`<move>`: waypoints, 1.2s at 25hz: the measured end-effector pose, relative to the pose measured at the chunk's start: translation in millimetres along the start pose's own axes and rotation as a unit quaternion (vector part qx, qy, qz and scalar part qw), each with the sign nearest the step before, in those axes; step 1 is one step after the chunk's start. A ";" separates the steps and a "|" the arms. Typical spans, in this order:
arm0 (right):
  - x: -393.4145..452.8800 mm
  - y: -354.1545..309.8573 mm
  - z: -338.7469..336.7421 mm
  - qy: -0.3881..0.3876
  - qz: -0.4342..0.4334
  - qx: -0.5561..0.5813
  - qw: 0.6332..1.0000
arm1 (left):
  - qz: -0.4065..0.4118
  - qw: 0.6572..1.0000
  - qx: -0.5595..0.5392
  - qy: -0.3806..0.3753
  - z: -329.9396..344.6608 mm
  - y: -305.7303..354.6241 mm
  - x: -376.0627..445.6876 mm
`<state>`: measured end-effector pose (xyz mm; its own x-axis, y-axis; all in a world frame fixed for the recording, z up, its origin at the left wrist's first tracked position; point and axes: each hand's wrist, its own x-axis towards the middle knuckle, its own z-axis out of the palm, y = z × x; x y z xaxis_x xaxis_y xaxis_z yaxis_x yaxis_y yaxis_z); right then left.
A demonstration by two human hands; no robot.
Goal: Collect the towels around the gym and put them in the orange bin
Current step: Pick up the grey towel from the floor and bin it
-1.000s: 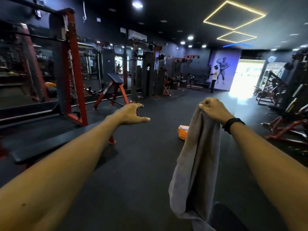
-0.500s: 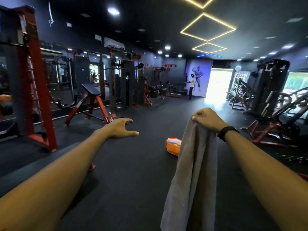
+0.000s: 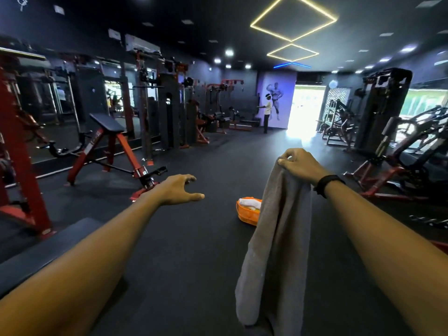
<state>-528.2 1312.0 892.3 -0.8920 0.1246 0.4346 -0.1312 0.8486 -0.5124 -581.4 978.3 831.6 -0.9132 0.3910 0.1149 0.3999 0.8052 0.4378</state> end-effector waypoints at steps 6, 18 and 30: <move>137.4 39.7 32.6 0.015 0.023 0.002 1.000 | 0.002 1.000 -0.027 0.014 -9.3 -26.9 151.4; 379.2 147.1 113.7 0.043 0.082 -0.041 0.995 | 0.047 0.998 -0.049 0.014 7.6 -84.6 460.2; 602.4 242.5 155.5 0.130 0.138 -0.037 0.981 | 0.122 0.987 -0.094 -0.054 39.8 -89.8 774.7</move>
<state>-1164.5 1512.9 914.7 -0.7477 0.4741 0.4649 0.1405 0.7973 -0.5870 -1321.7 1226.7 845.8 -0.7742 0.6158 0.1462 0.5755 0.5889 0.5674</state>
